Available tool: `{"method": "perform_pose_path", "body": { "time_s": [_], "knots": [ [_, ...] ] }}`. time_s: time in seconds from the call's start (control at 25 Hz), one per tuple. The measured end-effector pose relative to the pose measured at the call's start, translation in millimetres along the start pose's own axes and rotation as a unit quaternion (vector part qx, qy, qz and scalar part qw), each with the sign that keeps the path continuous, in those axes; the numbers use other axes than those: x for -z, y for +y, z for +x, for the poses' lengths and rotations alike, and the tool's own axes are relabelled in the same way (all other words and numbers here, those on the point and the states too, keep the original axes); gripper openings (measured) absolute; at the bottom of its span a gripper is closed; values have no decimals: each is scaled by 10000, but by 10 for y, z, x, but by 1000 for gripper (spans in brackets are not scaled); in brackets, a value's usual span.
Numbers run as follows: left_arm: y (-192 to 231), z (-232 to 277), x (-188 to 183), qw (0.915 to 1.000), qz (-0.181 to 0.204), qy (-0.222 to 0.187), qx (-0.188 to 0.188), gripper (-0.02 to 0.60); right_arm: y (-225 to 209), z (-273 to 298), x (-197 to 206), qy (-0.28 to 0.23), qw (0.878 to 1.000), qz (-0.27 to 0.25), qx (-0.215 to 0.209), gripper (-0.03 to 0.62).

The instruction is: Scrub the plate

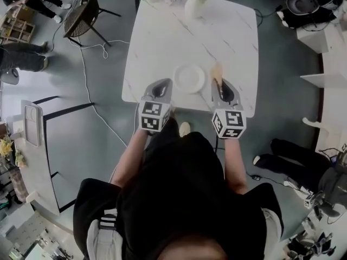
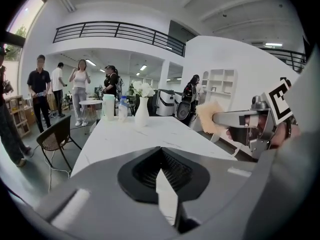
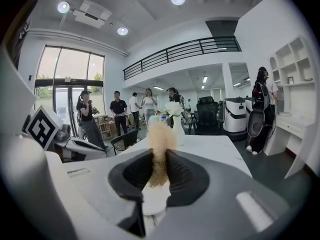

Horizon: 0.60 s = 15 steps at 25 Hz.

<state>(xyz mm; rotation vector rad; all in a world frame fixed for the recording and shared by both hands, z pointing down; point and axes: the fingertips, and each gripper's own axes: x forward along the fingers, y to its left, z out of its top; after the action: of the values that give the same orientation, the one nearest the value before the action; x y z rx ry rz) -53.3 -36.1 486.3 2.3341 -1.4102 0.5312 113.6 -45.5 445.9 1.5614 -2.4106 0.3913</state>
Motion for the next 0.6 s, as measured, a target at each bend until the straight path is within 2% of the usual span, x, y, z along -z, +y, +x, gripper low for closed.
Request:
{"method": "perform_pose_path", "body": {
  "time_s": [0.6],
  "knots": [
    [245, 716, 489, 9951, -415, 841, 302, 6, -56, 731, 463, 788, 9967, 128, -171, 67]
  ]
}}
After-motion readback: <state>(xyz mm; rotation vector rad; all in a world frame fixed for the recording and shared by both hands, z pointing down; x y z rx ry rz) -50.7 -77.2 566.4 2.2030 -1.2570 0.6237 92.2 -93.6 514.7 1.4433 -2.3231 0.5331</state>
